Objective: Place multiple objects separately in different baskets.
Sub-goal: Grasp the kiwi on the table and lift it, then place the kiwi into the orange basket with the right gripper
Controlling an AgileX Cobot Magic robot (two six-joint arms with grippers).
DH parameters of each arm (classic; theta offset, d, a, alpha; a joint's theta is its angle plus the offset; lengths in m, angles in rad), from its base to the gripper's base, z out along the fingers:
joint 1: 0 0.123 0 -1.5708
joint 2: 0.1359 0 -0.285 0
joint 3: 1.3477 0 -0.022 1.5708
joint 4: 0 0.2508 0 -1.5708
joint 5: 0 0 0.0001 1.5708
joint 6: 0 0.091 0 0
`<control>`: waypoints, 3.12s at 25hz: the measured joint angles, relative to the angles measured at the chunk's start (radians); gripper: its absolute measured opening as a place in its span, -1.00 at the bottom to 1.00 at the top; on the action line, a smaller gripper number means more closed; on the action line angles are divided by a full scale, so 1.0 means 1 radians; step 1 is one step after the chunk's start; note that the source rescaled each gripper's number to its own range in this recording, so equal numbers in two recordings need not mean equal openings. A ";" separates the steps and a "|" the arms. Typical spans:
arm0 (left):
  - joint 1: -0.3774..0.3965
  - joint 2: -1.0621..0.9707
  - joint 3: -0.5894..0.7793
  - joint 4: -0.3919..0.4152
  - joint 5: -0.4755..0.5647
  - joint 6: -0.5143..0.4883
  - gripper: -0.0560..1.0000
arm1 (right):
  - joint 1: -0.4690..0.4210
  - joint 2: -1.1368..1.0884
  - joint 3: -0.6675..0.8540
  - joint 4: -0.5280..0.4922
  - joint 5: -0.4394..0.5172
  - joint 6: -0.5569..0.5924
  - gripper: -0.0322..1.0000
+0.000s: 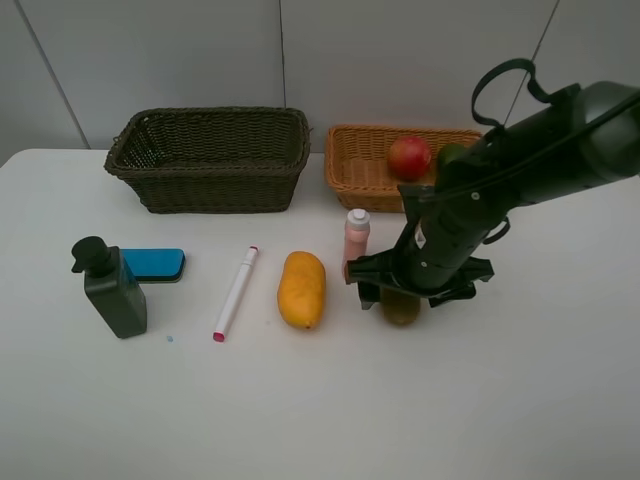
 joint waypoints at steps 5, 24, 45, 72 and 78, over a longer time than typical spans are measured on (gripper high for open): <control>0.000 0.000 0.000 0.000 0.000 0.000 1.00 | 0.000 0.018 0.000 0.000 -0.025 0.000 1.00; 0.000 0.000 0.000 0.000 0.000 0.000 1.00 | 0.000 0.026 0.000 0.000 -0.049 0.000 0.68; 0.000 0.000 0.000 0.000 0.000 0.000 1.00 | 0.000 0.026 0.000 -0.008 -0.039 0.000 -0.06; 0.000 0.000 0.000 0.000 0.000 0.000 1.00 | -0.041 -0.135 -0.116 -0.136 0.217 -0.013 -0.06; 0.000 0.000 0.000 0.000 0.000 0.000 1.00 | -0.141 -0.135 -0.233 -0.146 0.231 -0.102 -0.06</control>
